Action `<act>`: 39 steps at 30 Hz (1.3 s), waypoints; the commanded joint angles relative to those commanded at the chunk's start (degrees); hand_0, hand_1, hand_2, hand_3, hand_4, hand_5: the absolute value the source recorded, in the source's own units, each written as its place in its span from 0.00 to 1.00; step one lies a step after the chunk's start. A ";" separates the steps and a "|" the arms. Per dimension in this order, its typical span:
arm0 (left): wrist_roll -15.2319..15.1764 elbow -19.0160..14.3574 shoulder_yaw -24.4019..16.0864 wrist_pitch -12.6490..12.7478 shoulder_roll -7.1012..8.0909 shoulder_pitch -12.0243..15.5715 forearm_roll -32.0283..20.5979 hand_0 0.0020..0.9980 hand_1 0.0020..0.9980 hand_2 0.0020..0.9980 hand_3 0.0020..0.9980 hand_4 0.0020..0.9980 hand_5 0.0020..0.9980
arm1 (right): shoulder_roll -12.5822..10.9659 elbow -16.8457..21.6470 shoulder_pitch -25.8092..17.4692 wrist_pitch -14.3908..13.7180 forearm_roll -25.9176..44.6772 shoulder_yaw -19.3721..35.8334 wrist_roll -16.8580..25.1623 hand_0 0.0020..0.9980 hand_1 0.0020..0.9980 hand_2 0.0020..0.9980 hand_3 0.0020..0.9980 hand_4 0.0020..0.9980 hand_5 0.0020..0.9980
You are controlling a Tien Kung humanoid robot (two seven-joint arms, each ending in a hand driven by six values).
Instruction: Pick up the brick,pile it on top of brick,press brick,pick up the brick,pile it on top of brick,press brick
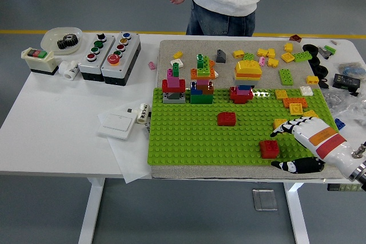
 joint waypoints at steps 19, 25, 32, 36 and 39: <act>0.23 -0.14 -0.17 0.00 0.17 0.34 0.29 0.83 0.90 0.93 0.83 0.81 0.81 | 7.06 -4.10 16.78 -1.85 2.20 -14.85 -17.43 0.66 0.62 0.68 0.61 0.92 0.48; 0.34 -0.20 -0.32 0.00 0.26 0.40 0.64 0.83 0.90 0.93 0.83 0.81 0.81 | 9.87 -8.44 20.65 0.42 3.09 -18.23 -19.03 0.66 0.62 0.68 0.61 0.92 0.48; 0.50 -0.26 -0.57 0.01 0.33 0.38 1.11 0.83 0.91 0.93 0.83 0.82 0.81 | 13.89 -14.49 24.06 1.46 5.24 -21.59 -19.67 0.66 0.62 0.68 0.62 0.92 0.48; 0.56 -0.29 -0.68 0.00 0.36 0.31 1.31 0.83 0.91 0.93 0.83 0.82 0.81 | 15.49 -16.61 25.24 2.16 6.66 -22.05 -19.73 0.66 0.62 0.68 0.62 0.93 0.46; 0.52 -0.31 -0.63 0.00 0.42 0.17 1.29 0.83 0.91 0.93 0.83 0.82 0.81 | 16.52 -17.81 26.11 2.96 8.18 -22.33 -19.80 0.66 0.62 0.68 0.62 0.93 0.46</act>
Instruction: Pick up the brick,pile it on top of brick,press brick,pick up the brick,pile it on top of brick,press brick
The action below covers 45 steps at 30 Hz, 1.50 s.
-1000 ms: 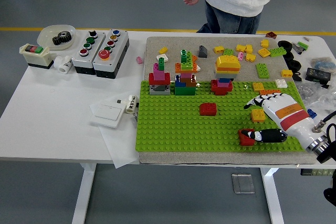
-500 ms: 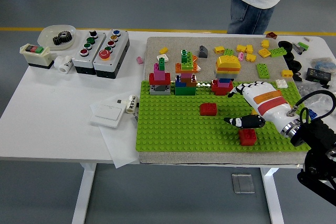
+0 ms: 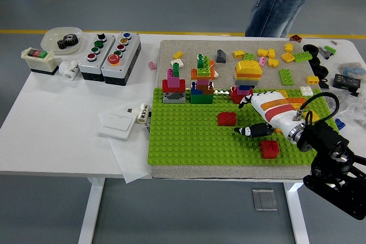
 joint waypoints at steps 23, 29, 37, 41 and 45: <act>-0.13 -0.09 0.30 0.04 0.11 -0.49 -0.38 0.83 0.91 0.93 0.83 0.82 0.80 | 4.11 -4.73 1.68 1.21 6.52 -1.11 0.49 0.65 0.62 0.68 0.62 0.91 0.47; -0.05 -0.14 0.25 0.02 0.11 -0.59 -0.25 0.83 0.91 0.93 0.83 0.82 0.80 | 4.86 -5.94 1.41 0.07 6.52 -0.85 1.05 0.64 0.61 0.67 0.61 0.90 0.47; -0.14 -0.15 0.31 0.04 0.06 -0.63 -0.41 0.83 0.91 0.93 0.83 0.82 0.80 | 5.34 -7.59 1.31 -0.47 7.05 -0.90 1.46 0.59 0.59 0.63 0.55 0.85 0.50; -0.18 -0.17 0.37 0.05 0.01 -0.66 -0.53 0.83 0.91 0.93 0.83 0.82 0.80 | 5.61 -8.17 1.30 -0.43 7.37 -1.31 1.85 0.59 0.59 0.63 0.55 0.85 0.50; -0.12 -0.19 0.31 0.04 0.01 -0.70 -0.42 0.83 0.91 0.93 0.83 0.82 0.80 | 5.82 -8.36 1.23 -0.89 7.45 -1.50 2.08 0.58 0.58 0.62 0.54 0.84 0.51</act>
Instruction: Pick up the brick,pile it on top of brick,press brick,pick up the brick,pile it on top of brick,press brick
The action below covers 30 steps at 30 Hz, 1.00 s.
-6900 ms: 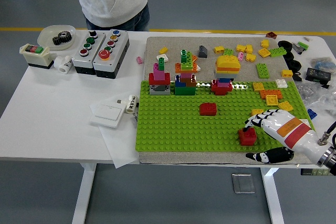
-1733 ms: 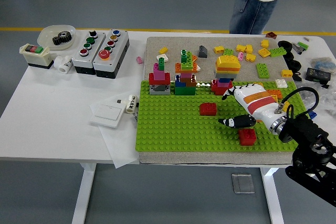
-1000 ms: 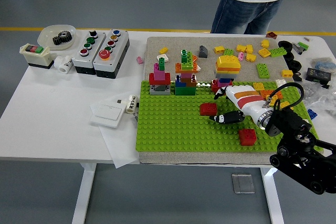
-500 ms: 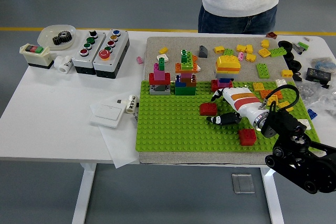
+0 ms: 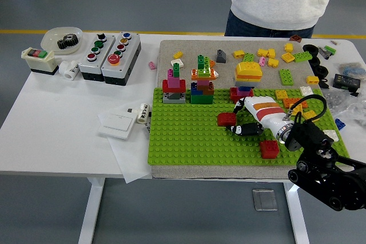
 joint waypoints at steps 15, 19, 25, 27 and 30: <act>-0.01 0.02 0.04 0.02 0.04 -0.05 -0.07 0.83 0.91 0.93 0.83 0.82 0.80 | -0.23 0.02 0.01 -2.23 -0.17 -0.22 1.03 0.47 0.52 0.56 0.51 0.79 0.49; -0.01 0.02 0.06 0.02 0.06 -0.07 -0.06 0.83 0.91 0.93 0.83 0.82 0.80 | -0.27 -0.19 0.02 -2.31 -0.27 -0.33 1.40 0.40 0.48 0.53 0.51 0.77 0.50; -0.03 0.04 0.10 0.04 0.03 -0.07 -0.19 0.83 0.91 0.93 0.83 0.82 0.80 | -0.18 -1.18 -0.03 -2.32 -0.48 -0.71 1.72 0.37 0.46 0.53 0.50 0.76 0.50; -0.04 0.05 0.10 0.04 0.02 -0.09 -0.20 0.83 0.91 0.93 0.83 0.82 0.80 | -0.17 -1.45 -0.08 -2.38 -0.58 -0.76 1.85 0.37 0.46 0.53 0.50 0.76 0.50; -0.04 0.05 0.09 0.03 0.01 -0.11 -0.18 0.83 0.91 0.93 0.83 0.82 0.80 | -0.20 -1.57 -0.14 -2.54 -0.74 -0.81 2.04 0.37 0.47 0.53 0.50 0.75 0.49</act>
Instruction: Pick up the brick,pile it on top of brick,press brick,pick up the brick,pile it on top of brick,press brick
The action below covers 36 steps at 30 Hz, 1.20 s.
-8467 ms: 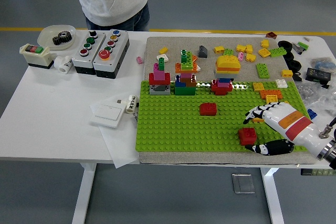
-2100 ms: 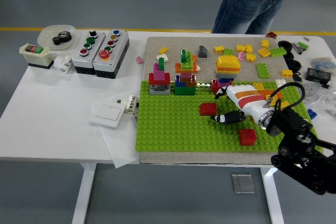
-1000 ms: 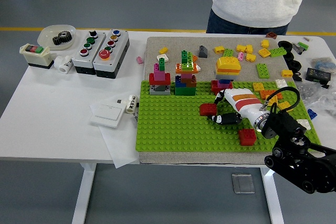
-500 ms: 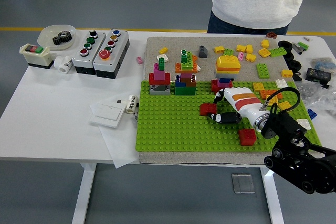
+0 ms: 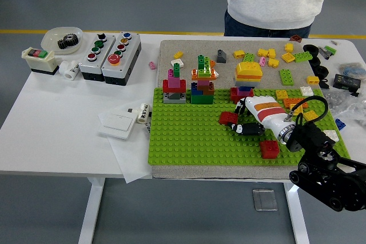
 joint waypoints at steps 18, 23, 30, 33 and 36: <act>0.04 0.10 -0.07 -0.02 -0.01 0.27 0.13 0.83 0.91 0.93 0.83 0.82 0.80 | -1.76 2.07 -0.79 -2.60 -2.06 0.66 1.36 0.35 0.45 0.51 0.49 0.69 0.48; 0.03 0.16 -0.11 -0.01 -0.01 0.45 0.18 0.83 0.91 0.93 0.83 0.82 0.80 | -2.83 3.67 -1.31 -2.73 -3.11 1.48 1.26 0.37 0.45 0.51 0.49 0.69 0.48; -0.09 0.26 -0.09 0.02 0.03 0.77 0.17 0.83 0.91 0.93 0.83 0.82 0.80 | -6.87 9.03 -3.70 -2.14 -5.76 3.98 0.53 0.37 0.45 0.51 0.48 0.69 0.48; -0.10 0.30 -0.07 0.02 0.01 0.82 0.16 0.83 0.91 0.93 0.83 0.82 0.80 | -8.95 11.93 -5.22 -1.92 -6.63 5.27 0.29 0.37 0.45 0.51 0.48 0.69 0.48; -0.11 0.34 -0.13 0.02 -0.02 0.90 0.22 0.83 0.91 0.93 0.83 0.82 0.80 | -11.44 15.10 -7.08 -1.49 -7.35 6.93 0.14 0.37 0.45 0.51 0.49 0.69 0.48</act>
